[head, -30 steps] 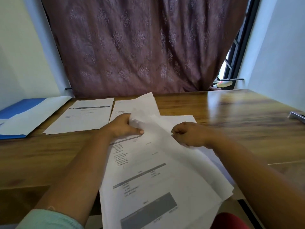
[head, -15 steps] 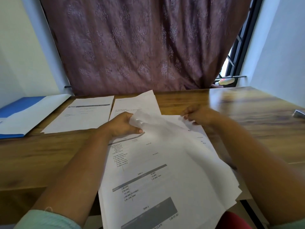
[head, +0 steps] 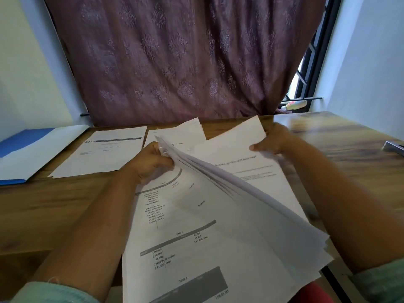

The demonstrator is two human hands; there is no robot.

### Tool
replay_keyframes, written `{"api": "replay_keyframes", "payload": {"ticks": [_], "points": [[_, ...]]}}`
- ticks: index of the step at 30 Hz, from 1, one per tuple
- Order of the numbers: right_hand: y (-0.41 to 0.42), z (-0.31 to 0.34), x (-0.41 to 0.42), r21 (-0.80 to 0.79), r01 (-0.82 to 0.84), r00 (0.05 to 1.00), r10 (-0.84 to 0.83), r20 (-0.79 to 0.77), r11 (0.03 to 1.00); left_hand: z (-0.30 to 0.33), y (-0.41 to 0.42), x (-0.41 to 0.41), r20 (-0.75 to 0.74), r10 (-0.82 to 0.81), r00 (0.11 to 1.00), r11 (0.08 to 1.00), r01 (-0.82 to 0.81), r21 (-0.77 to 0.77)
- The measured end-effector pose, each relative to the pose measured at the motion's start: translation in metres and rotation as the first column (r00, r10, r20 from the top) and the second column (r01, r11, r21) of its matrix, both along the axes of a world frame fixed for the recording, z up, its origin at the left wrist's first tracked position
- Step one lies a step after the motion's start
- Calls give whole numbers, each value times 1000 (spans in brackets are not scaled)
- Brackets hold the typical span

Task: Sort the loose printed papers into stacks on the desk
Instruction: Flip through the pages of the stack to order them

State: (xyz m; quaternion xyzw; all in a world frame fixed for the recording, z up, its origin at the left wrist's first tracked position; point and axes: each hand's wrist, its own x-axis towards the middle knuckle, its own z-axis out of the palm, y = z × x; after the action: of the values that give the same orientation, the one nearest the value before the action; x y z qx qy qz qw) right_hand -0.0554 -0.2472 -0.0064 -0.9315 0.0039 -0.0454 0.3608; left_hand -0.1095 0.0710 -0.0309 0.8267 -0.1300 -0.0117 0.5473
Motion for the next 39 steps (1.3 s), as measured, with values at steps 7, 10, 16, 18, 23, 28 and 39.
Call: {"api": "replay_keyframes", "payload": {"ticks": [7, 10, 16, 18, 23, 28, 39], "points": [[-14, 10, 8, 325, -38, 982, -25, 187, 945, 1, -1, -2, 20, -64, 998, 997, 64, -36], [-10, 4, 9, 463, -102, 988, 37, 148, 881, -1, 1, 0, 32, -65, 997, 998, 65, 8], [-17, -8, 20, 681, -7, 990, -89, 105, 732, 0, -2, 1, 53, 25, 998, 998, -28, 64], [-16, -12, 22, 683, 13, 997, -58, 43, 730, -3, 3, 5, 44, -11, 999, 999, 9, 51], [-9, -21, 20, 752, -24, 996, 84, -42, 659, -6, 7, 9, 12, -46, 999, 998, 45, 33], [-7, -30, 25, 775, -54, 988, 144, -48, 630, -3, 2, 6, -4, -58, 998, 998, 58, -26], [-9, -38, 27, 781, -95, 974, 221, -56, 617, 1, -7, -1, 13, -64, 998, 997, 64, -44]]}}
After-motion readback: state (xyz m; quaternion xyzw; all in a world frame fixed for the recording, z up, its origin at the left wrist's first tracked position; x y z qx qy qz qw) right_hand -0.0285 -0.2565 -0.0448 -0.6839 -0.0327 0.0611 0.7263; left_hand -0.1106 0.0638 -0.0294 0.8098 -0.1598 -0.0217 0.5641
